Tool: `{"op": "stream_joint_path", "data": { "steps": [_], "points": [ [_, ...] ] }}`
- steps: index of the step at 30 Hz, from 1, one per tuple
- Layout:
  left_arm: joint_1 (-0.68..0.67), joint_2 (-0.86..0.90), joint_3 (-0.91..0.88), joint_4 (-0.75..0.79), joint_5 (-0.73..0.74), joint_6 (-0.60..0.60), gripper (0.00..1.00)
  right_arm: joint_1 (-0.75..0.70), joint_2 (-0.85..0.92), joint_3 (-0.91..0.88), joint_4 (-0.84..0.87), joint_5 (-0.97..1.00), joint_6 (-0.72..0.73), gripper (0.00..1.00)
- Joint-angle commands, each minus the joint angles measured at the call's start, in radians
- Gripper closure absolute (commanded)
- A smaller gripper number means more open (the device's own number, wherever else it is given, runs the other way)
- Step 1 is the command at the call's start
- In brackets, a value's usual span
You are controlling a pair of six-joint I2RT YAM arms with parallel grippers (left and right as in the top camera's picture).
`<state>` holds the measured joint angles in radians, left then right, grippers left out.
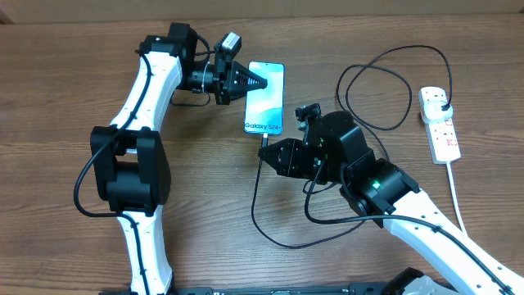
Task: Plug charger to phone and switch on socket
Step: 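Push the plug up into the phone's bottom port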
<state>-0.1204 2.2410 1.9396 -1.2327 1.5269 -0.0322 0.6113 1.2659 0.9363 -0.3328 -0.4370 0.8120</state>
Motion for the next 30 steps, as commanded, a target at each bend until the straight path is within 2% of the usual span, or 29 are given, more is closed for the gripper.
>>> {"op": "stream_joint_path", "data": {
  "steps": [1,30],
  "points": [
    [-0.005,-0.003,0.011,0.001,0.053,-0.017,0.95,-0.006,-0.007,0.005,0.008,0.017,0.011,0.96],
    [-0.018,-0.003,0.011,0.019,0.053,-0.028,0.96,0.002,-0.006,0.005,-0.013,0.013,0.015,0.96]
  ]
}}
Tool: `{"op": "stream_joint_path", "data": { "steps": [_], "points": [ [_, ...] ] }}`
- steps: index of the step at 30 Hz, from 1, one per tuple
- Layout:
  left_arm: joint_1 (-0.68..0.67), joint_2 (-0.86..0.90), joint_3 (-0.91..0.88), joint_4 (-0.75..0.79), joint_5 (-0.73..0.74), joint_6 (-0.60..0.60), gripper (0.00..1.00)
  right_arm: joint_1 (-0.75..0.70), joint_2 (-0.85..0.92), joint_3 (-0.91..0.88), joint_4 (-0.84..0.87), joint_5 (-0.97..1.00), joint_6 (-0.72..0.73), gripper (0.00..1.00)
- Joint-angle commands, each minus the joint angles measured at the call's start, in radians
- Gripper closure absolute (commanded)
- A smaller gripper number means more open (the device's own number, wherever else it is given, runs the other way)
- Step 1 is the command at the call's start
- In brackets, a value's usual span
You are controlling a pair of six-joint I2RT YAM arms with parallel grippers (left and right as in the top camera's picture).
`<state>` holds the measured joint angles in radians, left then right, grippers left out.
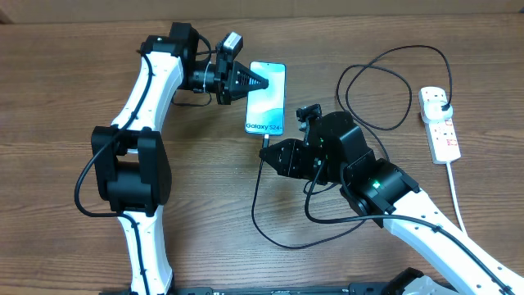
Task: Plug charger to phone and switch on socket
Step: 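Push the plug up into the phone's bottom port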
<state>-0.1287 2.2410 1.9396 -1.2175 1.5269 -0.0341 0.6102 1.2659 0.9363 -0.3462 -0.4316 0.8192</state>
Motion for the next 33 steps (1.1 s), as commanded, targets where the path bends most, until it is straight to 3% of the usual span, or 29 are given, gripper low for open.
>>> {"op": "stream_joint_path", "data": {
  "steps": [1,33],
  "points": [
    [-0.01,-0.003,0.011,0.004,0.053,-0.026,0.96,0.006,-0.006,0.005,0.001,0.009,0.008,0.96],
    [-0.023,-0.003,0.011,0.004,0.053,-0.026,0.95,0.008,0.008,0.005,0.027,-0.006,0.011,0.96]
  ]
}}
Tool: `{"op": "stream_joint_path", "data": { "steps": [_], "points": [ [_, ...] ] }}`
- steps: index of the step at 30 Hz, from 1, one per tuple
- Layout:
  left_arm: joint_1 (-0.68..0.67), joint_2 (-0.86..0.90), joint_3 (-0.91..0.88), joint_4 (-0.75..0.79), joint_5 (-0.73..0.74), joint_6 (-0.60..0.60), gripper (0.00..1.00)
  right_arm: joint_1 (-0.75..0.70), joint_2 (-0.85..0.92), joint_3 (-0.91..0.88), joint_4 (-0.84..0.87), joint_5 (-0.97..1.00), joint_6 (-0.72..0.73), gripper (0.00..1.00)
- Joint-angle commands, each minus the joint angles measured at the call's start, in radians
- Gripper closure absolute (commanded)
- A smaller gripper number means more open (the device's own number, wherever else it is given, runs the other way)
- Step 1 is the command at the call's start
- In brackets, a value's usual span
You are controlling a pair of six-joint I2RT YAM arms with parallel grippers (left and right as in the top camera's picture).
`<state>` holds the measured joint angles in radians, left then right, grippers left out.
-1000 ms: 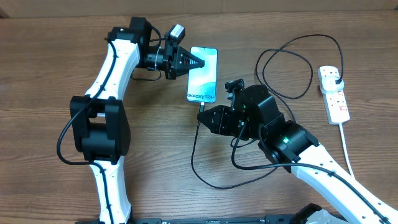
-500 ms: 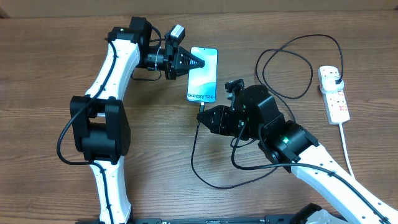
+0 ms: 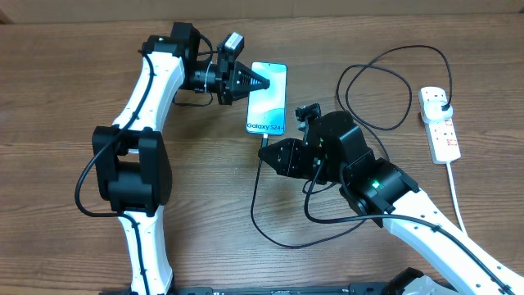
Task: Plug charger to phone and switch on socket
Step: 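Push the plug up into the phone's bottom port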
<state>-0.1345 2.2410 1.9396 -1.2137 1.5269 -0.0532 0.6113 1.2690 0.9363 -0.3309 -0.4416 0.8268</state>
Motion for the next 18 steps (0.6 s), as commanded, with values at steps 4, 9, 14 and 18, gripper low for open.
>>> {"op": "stream_joint_path", "data": {
  "steps": [4,9,14,18],
  "points": [
    [-0.017,-0.003,0.011,0.0,0.053,-0.007,0.96,0.006,0.005,0.005,0.012,0.003,0.004,0.96],
    [-0.017,-0.003,0.011,0.0,0.053,-0.007,0.96,0.006,0.005,0.005,0.012,0.003,0.004,0.96],
    [-0.017,-0.003,0.011,0.0,0.053,-0.001,0.96,0.003,0.005,0.005,0.012,0.003,0.004,0.96],
    [-0.017,-0.003,0.011,0.0,0.053,0.009,0.96,0.002,0.005,0.005,0.011,0.004,0.003,0.96]
  ]
}}
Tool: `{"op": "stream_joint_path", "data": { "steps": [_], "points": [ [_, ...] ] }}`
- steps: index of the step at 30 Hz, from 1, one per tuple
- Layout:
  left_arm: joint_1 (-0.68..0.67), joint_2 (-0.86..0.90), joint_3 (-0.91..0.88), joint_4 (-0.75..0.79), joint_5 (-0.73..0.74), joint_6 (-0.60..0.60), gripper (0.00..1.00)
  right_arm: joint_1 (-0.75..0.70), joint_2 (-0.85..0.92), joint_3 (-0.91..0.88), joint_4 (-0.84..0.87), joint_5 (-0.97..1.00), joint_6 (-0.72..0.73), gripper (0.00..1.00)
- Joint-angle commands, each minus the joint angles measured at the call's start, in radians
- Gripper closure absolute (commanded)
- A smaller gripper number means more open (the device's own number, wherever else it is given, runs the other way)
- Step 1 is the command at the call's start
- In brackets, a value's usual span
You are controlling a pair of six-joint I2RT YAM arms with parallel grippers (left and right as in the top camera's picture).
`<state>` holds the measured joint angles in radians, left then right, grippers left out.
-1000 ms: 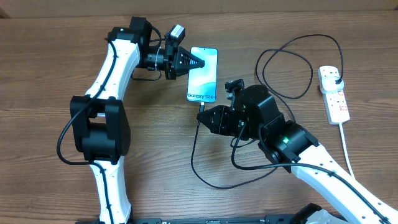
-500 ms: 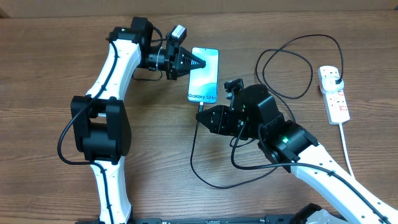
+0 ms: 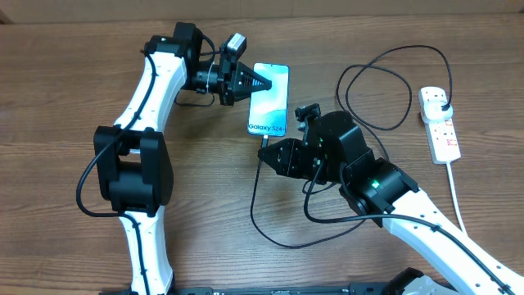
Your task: Plug charger to phone and switch on socket
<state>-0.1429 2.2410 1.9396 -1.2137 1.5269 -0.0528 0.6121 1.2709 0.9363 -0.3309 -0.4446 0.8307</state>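
The phone (image 3: 271, 102) lies face up on the table with its screen lit and its bottom end toward me. My left gripper (image 3: 266, 83) comes in from the left, and its shut tips rest on the phone's upper left part. The black charger plug (image 3: 264, 142) sits just below the phone's bottom edge, a small gap apart. My right gripper (image 3: 267, 152) is shut on the plug from below. The black cable (image 3: 254, 209) loops across the table to the white socket strip (image 3: 440, 124) at the right. The strip's switch state cannot be read.
A black cable loop (image 3: 377, 90) lies between the phone and the socket strip. The strip's white lead (image 3: 455, 197) runs down toward the front edge. My right arm's body (image 3: 368, 176) covers the table's middle right.
The phone and my left gripper's tips have shifted slightly to the right. My right gripper and the plug stay below the phone's bottom edge.
Throughout, my left gripper rested on the phone's left part and my right gripper held the plug just under the phone's bottom end. Moment by moment the phone crept a little to the right with the left gripper, while the right arm hardly moved.
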Motion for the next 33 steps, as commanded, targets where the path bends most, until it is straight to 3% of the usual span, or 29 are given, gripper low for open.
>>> {"op": "stream_joint_path", "data": {
  "steps": [1,33],
  "points": [
    [-0.008,-0.003,0.011,0.0,0.053,0.009,0.96,0.002,0.003,0.005,0.012,0.007,-0.001,0.96],
    [-0.011,-0.003,0.011,-0.01,0.055,0.023,0.96,-0.064,0.003,0.005,0.005,0.006,-0.032,0.96]
  ]
}}
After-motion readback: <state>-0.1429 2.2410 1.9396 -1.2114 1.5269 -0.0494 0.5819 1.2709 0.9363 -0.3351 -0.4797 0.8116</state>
